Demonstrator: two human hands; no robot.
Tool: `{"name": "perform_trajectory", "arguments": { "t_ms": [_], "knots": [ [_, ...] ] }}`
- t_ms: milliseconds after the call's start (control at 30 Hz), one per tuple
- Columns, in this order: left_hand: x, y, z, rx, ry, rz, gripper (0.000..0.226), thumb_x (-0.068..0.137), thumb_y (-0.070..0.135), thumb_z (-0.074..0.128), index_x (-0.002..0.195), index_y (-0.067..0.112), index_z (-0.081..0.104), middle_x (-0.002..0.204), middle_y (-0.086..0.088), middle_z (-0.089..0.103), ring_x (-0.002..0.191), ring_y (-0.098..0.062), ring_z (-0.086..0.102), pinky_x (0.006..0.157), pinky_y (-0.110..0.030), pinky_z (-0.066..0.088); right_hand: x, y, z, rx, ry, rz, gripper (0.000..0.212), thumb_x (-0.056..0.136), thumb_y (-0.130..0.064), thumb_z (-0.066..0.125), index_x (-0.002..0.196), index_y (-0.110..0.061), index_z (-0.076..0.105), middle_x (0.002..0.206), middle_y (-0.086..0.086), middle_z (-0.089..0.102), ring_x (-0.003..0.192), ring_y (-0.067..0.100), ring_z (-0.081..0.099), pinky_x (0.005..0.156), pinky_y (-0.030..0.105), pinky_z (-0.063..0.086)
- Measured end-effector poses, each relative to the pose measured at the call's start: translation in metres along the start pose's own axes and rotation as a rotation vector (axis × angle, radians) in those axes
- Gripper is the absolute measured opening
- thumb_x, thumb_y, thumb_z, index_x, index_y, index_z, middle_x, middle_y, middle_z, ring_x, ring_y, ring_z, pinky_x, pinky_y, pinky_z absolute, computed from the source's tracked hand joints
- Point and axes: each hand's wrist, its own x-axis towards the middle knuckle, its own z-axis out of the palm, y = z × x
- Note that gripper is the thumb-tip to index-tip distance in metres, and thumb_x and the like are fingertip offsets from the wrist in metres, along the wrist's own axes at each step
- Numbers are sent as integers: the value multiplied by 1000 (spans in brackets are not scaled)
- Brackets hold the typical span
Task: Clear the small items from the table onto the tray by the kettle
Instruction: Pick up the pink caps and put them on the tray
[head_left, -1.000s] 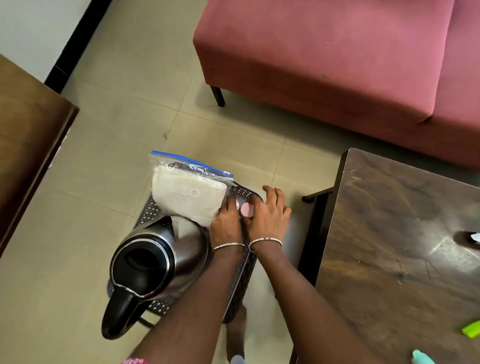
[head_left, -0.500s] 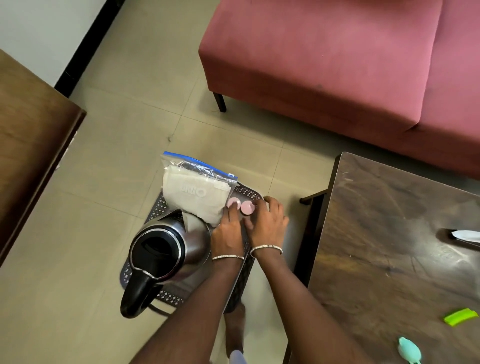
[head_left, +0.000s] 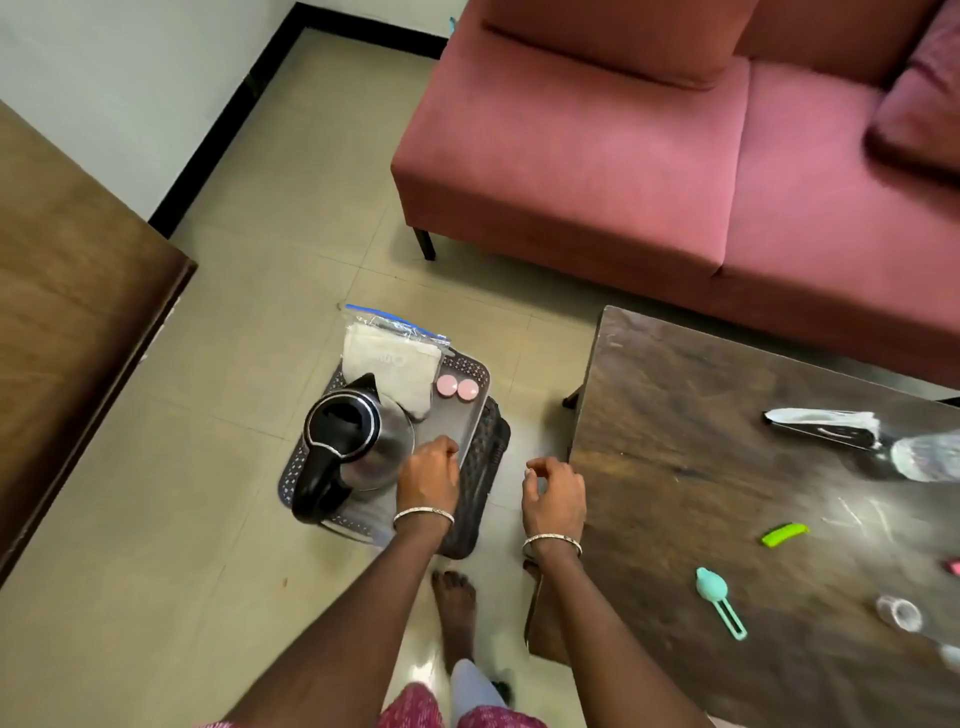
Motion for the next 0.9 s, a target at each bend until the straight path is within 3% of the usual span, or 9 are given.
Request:
{"name": "perform_trajectory", "arguments": {
  "t_ms": [167, 333, 467, 767, 900],
  "knots": [
    [-60, 17, -20, -48, 22, -5, 15, 90, 10, 56, 100, 11, 67, 97, -12, 70, 92, -33, 64, 76, -39, 47, -49, 7, -47, 24, 27, 8, 14, 94, -20, 57, 100, -16, 69, 98, 1, 71, 95, 21, 59, 75, 23, 39],
    [-116, 35, -30, -58, 96, -3, 13, 90, 14, 59, 98, 14, 68, 96, -8, 72, 91, -30, 64, 73, -34, 47, -90, 21, -86, 83, 22, 37, 13, 94, -21, 58, 96, -14, 68, 93, 2, 72, 86, 20, 65, 71, 24, 46],
    [-158, 51, -30, -87, 138, 11, 12, 90, 14, 59, 96, 15, 69, 94, -8, 72, 88, -29, 65, 72, -32, 47, -124, 45, -119, 99, 63, -6, 10, 92, -19, 60, 91, -13, 69, 90, 3, 73, 82, 19, 64, 68, 20, 36],
    [-233, 106, 13, -180, 96, 84, 11, 86, 14, 61, 91, 16, 71, 91, -9, 74, 87, -34, 67, 73, -34, 50, -170, 133, -189, 166, 135, 42, 10, 88, -18, 61, 89, -13, 70, 87, 5, 74, 83, 27, 69, 76, 37, 53],
    [-254, 134, 41, -178, 3, 114, 10, 87, 16, 61, 93, 18, 68, 90, -7, 73, 86, -30, 68, 75, -34, 54, -181, 180, -219, 166, 227, 123, 10, 87, -18, 63, 90, -13, 71, 88, 6, 74, 84, 28, 69, 74, 33, 50]
  ]
}}
